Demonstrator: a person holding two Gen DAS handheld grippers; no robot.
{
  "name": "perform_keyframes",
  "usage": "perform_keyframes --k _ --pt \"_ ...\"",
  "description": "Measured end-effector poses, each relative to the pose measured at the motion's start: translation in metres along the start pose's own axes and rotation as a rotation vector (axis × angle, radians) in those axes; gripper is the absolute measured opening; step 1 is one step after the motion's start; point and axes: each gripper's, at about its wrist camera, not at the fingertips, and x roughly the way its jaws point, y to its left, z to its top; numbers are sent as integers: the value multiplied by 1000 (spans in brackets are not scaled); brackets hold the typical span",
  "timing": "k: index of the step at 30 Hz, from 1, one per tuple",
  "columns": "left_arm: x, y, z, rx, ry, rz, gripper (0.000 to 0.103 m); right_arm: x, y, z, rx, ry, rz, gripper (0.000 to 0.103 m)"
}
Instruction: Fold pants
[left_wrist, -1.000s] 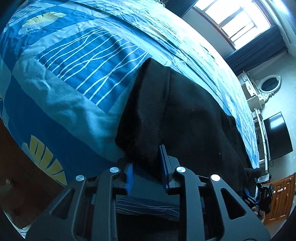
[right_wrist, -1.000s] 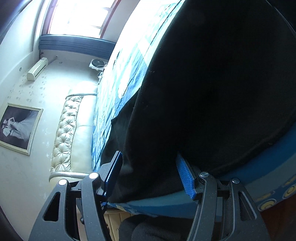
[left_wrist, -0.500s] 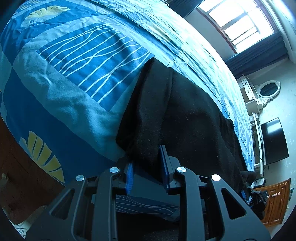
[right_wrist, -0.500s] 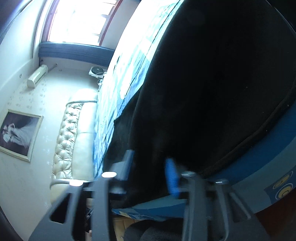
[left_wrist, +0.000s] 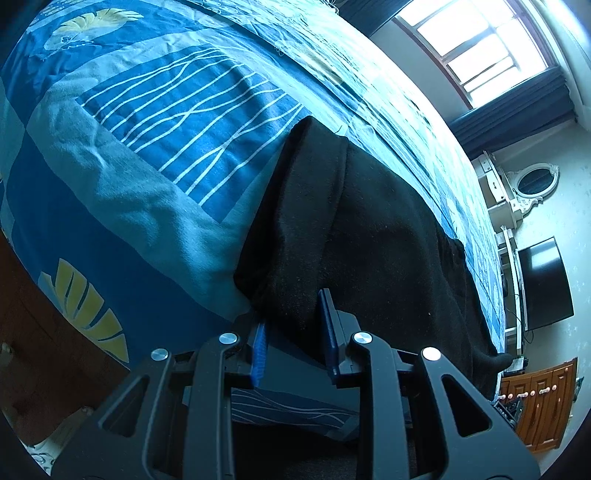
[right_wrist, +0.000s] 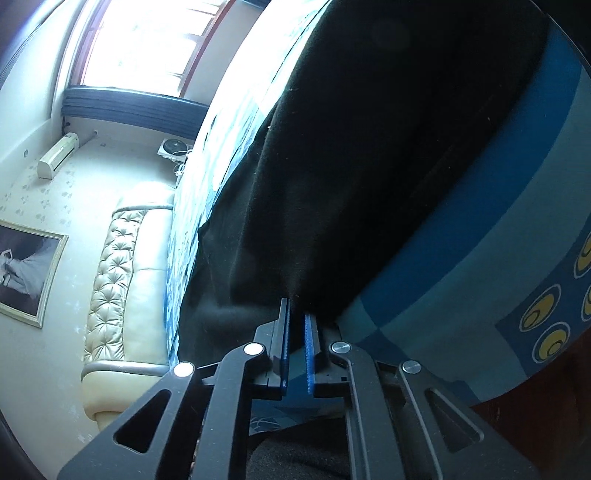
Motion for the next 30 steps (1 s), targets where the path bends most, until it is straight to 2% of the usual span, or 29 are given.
perform_keyframes --k 2,4,5,9,11,12,14,16,19,26,30 --pt "-3 -4 -1 20 -1 17 25 -7 2 0 0 7 -5 12" --pt "-8 -12 -3 64 -10 46 25 -20 3 2 26 23 -29 26" --pt "-13 -20 -5 107 -21 70 25 -32 4 4 44 24 -39 37" --pt "-34 -56 -15 286 -99 140 25 -74 0 30 52 1 -16 39" --pt "-40 -76 -20 352 -129 134 26 -103 -9 53 38 -81 -29 39" --pt "-41 -84 -23 368 -132 112 28 -122 -18 71 44 -152 -43 39" --pt "-39 -98 -27 377 -121 58 39 -150 -39 99 91 -262 -40 39" --pt "-31 -110 -33 384 -98 20 44 -176 -67 130 166 -370 -43 39" --pt "-9 -122 -37 390 -62 29 45 -194 -102 163 242 -480 -80 39" --pt "22 -126 -46 320 -16 49 48 -174 -144 217 331 -513 -150 39" --pt "27 -123 -54 308 -20 68 52 -160 -142 234 332 -523 -163 39"
